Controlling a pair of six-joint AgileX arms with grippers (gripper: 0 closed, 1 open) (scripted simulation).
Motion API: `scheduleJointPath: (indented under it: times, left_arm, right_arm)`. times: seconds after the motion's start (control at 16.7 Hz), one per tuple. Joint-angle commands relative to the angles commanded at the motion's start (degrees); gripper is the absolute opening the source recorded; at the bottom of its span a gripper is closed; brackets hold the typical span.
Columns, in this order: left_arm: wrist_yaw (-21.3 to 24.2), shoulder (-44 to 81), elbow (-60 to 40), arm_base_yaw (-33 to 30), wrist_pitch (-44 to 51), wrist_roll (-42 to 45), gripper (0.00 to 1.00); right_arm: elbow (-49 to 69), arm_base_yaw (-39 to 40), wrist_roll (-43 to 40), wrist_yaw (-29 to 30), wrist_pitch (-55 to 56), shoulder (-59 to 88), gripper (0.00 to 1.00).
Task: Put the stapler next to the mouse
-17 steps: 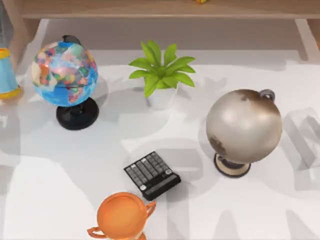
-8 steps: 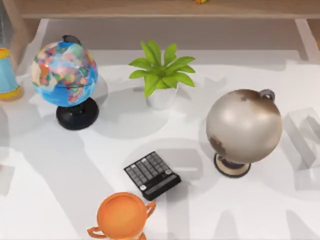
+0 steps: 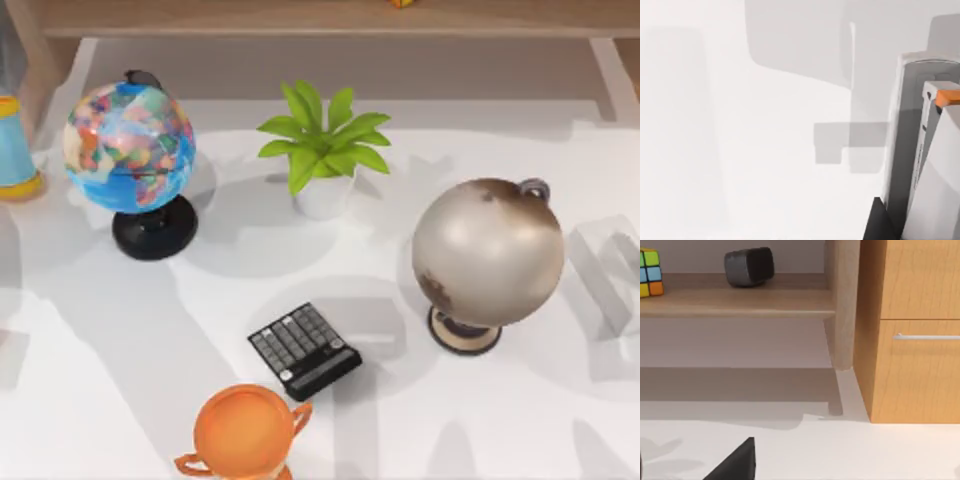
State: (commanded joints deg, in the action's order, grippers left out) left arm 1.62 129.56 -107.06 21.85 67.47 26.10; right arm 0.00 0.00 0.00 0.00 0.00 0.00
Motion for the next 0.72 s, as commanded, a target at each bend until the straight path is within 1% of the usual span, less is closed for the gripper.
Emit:
scheduleJointPath:
  times: [0.36, 0.72]
  left_arm:
    - [2.16, -1.25, 0.6, -2.38, -3.97, 2.15, 0.0]
    - [1.7, -1.85, 1.07, -2.24, -6.17, 2.13, 0.0]
  right_arm:
    - [0.0, 0.0, 0.0, 0.0, 0.0, 0.0, 1.0]
    - [0.0, 0.0, 0.0, 0.0, 0.0, 0.0, 1.0]
